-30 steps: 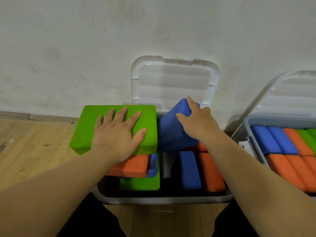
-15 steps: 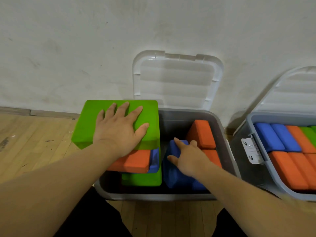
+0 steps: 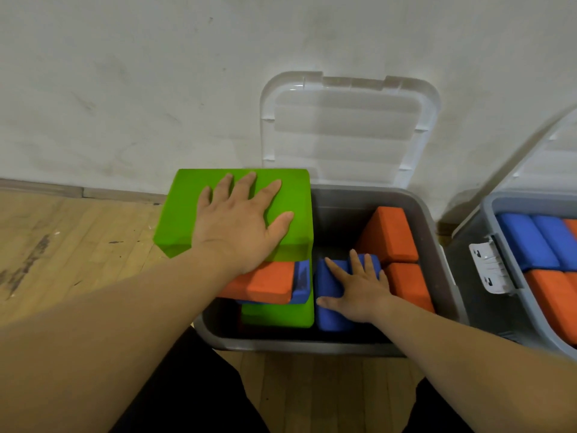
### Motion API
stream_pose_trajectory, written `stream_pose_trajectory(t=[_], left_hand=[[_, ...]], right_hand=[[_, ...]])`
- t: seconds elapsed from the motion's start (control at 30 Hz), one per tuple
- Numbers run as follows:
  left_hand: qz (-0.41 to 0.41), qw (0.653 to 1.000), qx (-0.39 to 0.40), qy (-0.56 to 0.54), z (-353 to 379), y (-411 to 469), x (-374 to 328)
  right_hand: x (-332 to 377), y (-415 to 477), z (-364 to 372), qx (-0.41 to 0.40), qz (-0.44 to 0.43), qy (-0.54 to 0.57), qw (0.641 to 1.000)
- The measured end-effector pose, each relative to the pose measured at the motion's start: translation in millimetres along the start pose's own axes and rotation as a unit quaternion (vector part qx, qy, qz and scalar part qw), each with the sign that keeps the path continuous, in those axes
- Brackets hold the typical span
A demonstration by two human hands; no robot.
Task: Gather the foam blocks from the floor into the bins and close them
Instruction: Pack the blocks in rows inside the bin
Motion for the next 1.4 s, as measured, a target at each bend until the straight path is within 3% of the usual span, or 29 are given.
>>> stream_pose_trajectory(t=[0.07,0.13,0.17,0.23,0.27,0.3,0.47,0.6,0.67,0.73,0.8,0.87,0.93,0.97,1.0,1.07,1.1,1.17,1.23,1.4], left_hand=[[0.002,1.0,0.003,0.001,-0.1,-0.8,-0.2],[0.005,1.0,0.006,0.0,-0.8,-2.3,-0.9],[0.005,1.0,0.006,-0.002,-1.2,-3.7,-0.6],[0.004,1.0,0.012,-0.005,-0.9,-5.9,-0.1],[0.005,1.0,0.02,-0.005,0.0,-7.0,-0.7],[0.007,1.0,0.026,-0.004,0.5,-8.1,-2.3],[0.059,0.996,0.07,0.002,1.7,-14.4,-15.0],[0.095,0.991,0.095,0.011,0.2,-24.6,-12.0],[0.107,0.991,0.063,0.041,-6.2,-30.8,-12.4],[0.103,0.991,-0.023,0.079,-18.1,-40.7,-15.4],[0.088,0.988,-0.101,0.083,-22.8,-52.1,-16.9],[0.073,0.99,-0.109,0.059,-9.2,-58.7,-16.6],[0.078,0.996,-0.029,0.015,21.3,-54.6,-16.9],[0.083,0.996,0.039,-0.013,40.4,-51.8,-18.0],[0.088,0.991,0.1,-0.031,56.9,-51.0,-18.4],[0.089,0.985,0.146,-0.038,71.3,-49.0,-17.3],[0.087,0.985,0.144,-0.036,73.1,-46.6,-16.4],[0.083,0.986,0.139,-0.035,74.7,-45.2,-14.6],[0.078,0.987,0.135,-0.027,75.0,-45.3,-14.2],[0.054,0.991,0.117,-0.025,67.5,-37.5,-18.9]], right_hand=[[1.9,2.6,-7.6,0.034,-0.006,0.031,0.999],[4.2,-2.4,-38.3,0.053,-0.022,0.197,0.979],[3.6,-8.2,-61.4,0.052,-0.025,0.343,0.938],[4.7,-23.7,-96.5,0.084,-0.012,0.601,0.795],[11.1,-29.0,-105.9,0.107,-0.015,0.661,0.742],[21.5,-35.6,-112.9,0.128,-0.024,0.679,0.722],[77.2,-57.7,-114.4,0.194,-0.063,0.631,0.749],[89.6,-63.7,-118.2,0.195,-0.08,0.637,0.742],[88.4,-67.1,-121.1,0.185,-0.081,0.641,0.74],[79.1,-67.2,-129.5,0.155,-0.075,0.654,0.736],[64.3,-71.8,-145.3,0.124,-0.072,0.696,0.704],[38.5,-73.5,-164.1,0.072,-0.064,0.749,0.656],[-3.4,-72.0,-181.3,-0.014,-0.05,0.799,0.6],[-29.6,-71.9,-188.7,-0.081,-0.041,0.801,0.592],[-55.4,-77.7,-196.4,-0.162,-0.024,0.77,0.616],[-86.3,-93.5,-202.6,-0.28,0.019,0.61,0.741],[-90.8,-94.7,-196.3,-0.295,0.042,0.517,0.803],[-89.4,-92.5,-173.0,-0.282,0.06,0.364,0.886],[-87.3,-89.2,-153.6,-0.252,0.07,0.304,0.916],[-76.0,-67.2,-167.2,-0.241,0.091,0.249,0.934]])
Point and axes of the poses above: each hand's wrist, its own y-axis towards the middle knuckle, its own z-axis out of the palm, x = y × z, the point moved 10 cm from there along y, towards the middle knuckle, and after that the axes turned 14 degrees about z, right-handed, at the moved point
